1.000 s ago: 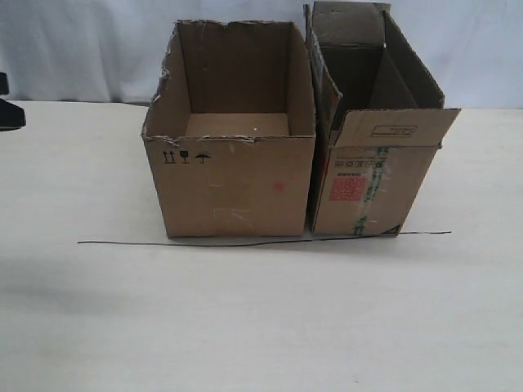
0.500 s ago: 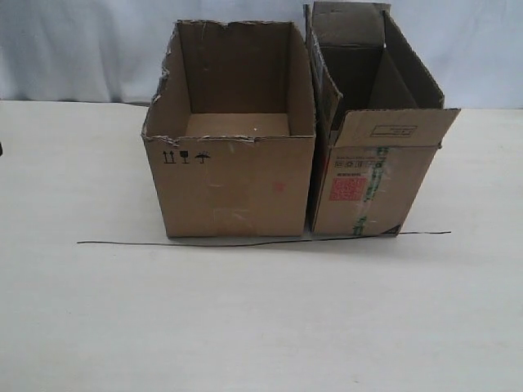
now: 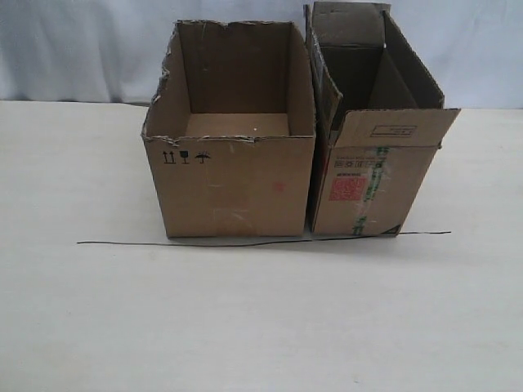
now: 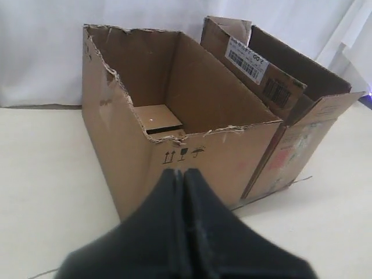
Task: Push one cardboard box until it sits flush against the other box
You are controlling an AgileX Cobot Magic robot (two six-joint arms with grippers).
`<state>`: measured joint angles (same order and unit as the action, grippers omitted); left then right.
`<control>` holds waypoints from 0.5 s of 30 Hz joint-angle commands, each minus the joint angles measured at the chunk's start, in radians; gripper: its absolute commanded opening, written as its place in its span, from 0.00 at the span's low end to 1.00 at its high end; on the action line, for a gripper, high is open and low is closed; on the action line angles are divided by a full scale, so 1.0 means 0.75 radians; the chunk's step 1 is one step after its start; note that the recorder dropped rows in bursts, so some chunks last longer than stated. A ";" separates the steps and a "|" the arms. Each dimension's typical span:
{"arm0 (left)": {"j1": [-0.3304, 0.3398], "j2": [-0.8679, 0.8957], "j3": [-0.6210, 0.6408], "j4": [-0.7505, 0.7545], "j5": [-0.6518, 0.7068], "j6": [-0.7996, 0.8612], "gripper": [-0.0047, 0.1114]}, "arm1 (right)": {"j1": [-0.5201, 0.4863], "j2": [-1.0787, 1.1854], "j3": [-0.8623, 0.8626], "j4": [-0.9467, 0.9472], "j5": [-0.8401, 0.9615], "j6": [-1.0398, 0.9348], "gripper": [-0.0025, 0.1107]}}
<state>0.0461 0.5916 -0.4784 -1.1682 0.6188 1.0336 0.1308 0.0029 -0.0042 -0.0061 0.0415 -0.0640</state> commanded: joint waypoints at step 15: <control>-0.061 -0.726 0.503 0.076 -0.524 0.120 0.04 | 0.000 -0.004 0.006 -0.002 0.003 -0.002 0.07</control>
<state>-0.0053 0.1402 -0.1618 -1.1156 0.2362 1.1196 0.1308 0.0029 -0.0042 -0.0061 0.0415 -0.0640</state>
